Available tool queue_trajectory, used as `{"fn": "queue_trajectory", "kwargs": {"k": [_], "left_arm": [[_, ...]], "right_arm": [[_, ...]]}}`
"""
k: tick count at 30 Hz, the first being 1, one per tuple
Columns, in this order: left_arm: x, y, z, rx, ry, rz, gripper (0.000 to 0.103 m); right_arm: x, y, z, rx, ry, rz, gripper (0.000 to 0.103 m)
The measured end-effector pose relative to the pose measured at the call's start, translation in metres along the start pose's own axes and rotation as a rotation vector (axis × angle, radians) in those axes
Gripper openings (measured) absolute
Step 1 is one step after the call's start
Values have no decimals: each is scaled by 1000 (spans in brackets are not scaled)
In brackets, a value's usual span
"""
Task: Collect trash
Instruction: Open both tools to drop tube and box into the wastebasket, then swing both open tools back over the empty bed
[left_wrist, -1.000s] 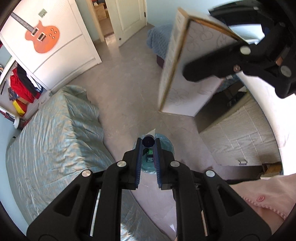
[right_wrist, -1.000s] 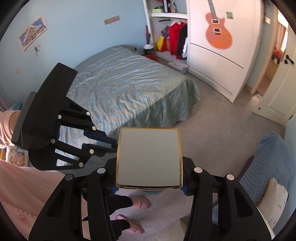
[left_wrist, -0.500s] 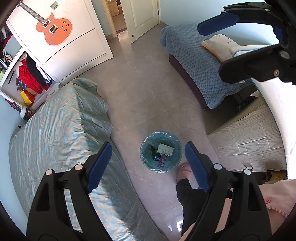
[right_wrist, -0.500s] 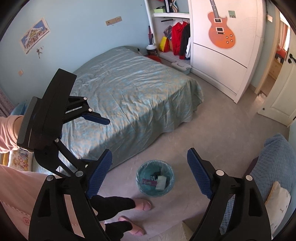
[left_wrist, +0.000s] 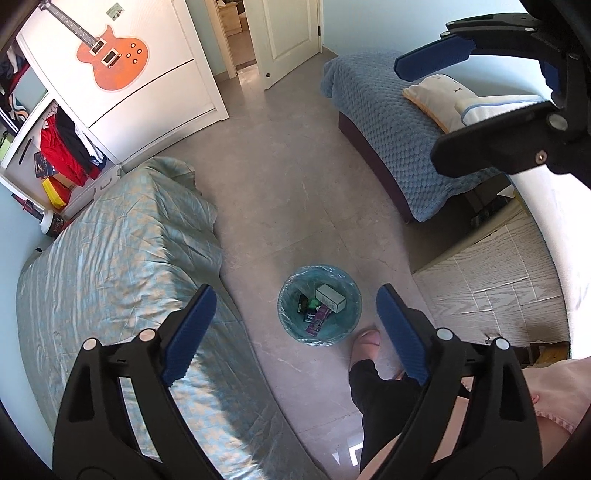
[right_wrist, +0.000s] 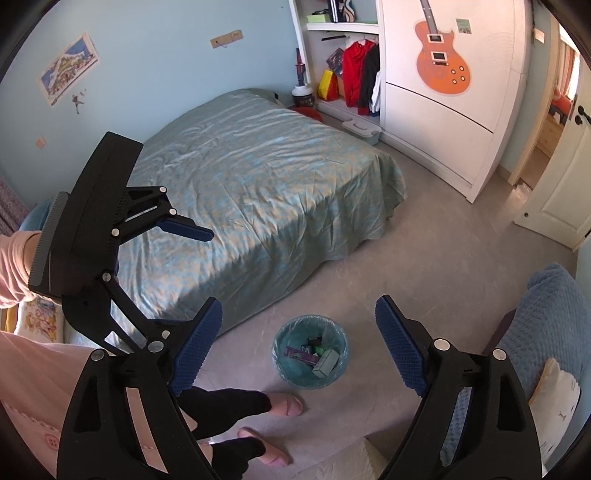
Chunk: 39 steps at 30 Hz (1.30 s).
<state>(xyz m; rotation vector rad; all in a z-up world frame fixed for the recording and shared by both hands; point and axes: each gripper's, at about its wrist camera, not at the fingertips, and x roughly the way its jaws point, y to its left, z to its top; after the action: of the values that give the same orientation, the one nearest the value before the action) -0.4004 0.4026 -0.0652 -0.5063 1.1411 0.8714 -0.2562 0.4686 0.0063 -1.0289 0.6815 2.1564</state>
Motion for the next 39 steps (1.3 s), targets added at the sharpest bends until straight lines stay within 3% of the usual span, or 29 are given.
{"fn": "queue_trajectory", "kwargs": {"k": [6, 15, 25, 33, 39], "left_arm": [[-2, -3, 0, 1, -8, -4, 96], [2, -5, 2, 20, -1, -22, 96], [10, -12, 10, 94, 11, -28, 96], [4, -58, 33, 258, -23, -103, 96], [-5, -113, 48, 379, -55, -178, 96]], "right_arm": [[2, 3, -7, 28, 30, -32, 90], [5, 7, -27, 122, 71, -105, 92], [-18, 10, -58, 322, 10, -158, 92], [-59, 12, -101, 496, -30, -262, 92], [-104, 19, -156, 663, -77, -369, 92]]}}
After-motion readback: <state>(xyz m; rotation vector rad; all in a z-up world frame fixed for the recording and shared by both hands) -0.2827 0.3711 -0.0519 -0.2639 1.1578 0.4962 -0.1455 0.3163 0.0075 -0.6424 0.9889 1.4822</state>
